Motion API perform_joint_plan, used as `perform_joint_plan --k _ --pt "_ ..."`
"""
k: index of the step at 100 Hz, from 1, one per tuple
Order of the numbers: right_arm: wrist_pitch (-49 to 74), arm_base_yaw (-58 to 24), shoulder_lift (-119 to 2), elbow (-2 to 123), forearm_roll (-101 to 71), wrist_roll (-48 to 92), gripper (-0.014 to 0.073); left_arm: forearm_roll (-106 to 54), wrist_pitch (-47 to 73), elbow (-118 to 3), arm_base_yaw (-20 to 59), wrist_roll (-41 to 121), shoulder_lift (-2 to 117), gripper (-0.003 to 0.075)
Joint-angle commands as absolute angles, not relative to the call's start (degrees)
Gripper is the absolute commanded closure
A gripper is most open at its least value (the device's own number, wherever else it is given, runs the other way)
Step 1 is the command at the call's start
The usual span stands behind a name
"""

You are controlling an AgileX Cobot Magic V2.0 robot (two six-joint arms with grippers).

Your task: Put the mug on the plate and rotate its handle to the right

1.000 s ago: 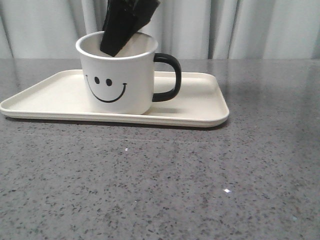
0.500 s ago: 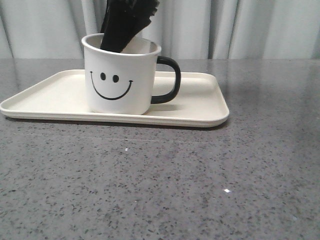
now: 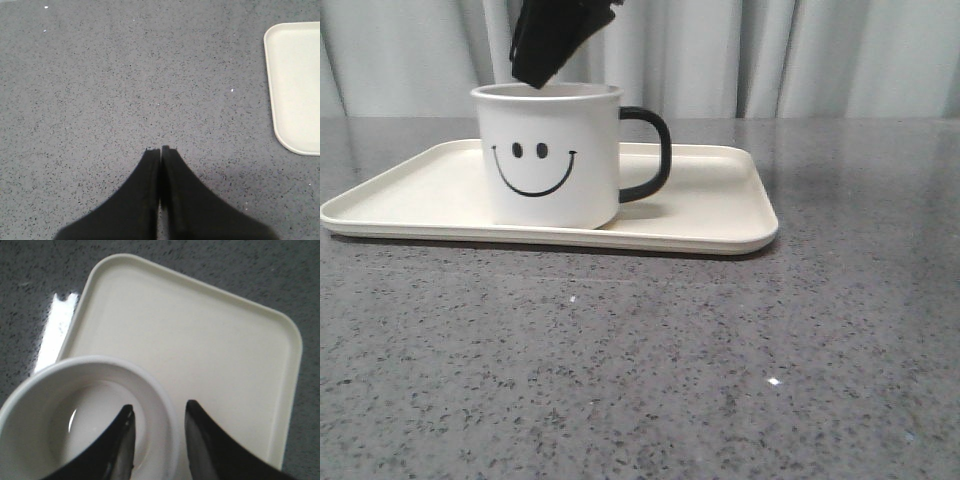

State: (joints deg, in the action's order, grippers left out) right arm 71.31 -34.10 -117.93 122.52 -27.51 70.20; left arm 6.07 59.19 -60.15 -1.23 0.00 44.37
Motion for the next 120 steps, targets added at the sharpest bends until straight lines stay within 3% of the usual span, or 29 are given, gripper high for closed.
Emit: perform_joint_plan --k 1,20,58,120 --pt "72.68 -33.94 -113.94 127.53 -29.25 68.27 0.0309 5.99 55.42 -61.60 -1.31 -0.45 44.26 0.0740" --pt "70.28 -32.71 -113.86 135.27 -28.10 61.90 0.0249 5.99 55.42 -61.60 -1.31 -0.45 44.26 0.0740" --pt "69.21 -24.56 -113.33 147.77 -27.48 47.47 0.0246 5.99 55.42 -61.60 -1.31 -0.45 44.26 0.0740" --pt "70.73 -5.36 -104.14 148.06 -41.32 43.55 0.0246 5.99 55.42 -61.60 -1.31 -0.45 44.26 0.0740"
